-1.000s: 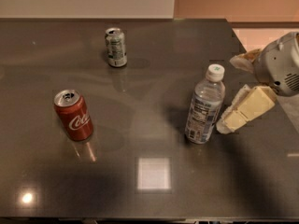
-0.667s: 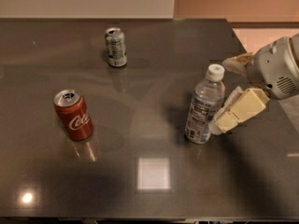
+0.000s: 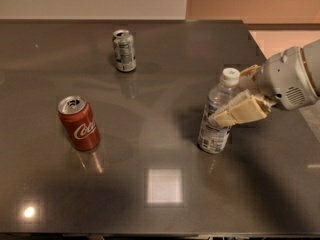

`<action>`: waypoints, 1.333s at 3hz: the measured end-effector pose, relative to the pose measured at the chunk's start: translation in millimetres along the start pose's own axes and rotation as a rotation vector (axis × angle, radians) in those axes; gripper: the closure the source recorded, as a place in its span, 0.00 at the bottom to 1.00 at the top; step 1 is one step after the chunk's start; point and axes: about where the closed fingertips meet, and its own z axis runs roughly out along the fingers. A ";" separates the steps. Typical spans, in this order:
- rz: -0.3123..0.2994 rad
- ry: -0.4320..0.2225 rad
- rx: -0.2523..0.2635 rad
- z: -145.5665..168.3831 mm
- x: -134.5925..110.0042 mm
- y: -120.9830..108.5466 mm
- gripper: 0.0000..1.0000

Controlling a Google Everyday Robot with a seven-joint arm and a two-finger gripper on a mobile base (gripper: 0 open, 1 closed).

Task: Knock blue plastic bottle over

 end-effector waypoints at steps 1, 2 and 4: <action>0.004 -0.025 -0.002 -4.0 -5.9 -2.2 0.62; -0.003 0.026 0.010 -22.2 -15.4 -11.6 0.85; -0.048 0.370 -0.035 -40.1 -9.8 -31.3 1.00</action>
Offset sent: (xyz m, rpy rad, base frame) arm 0.0181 -0.0310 0.0507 -0.1304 0.0218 -0.0258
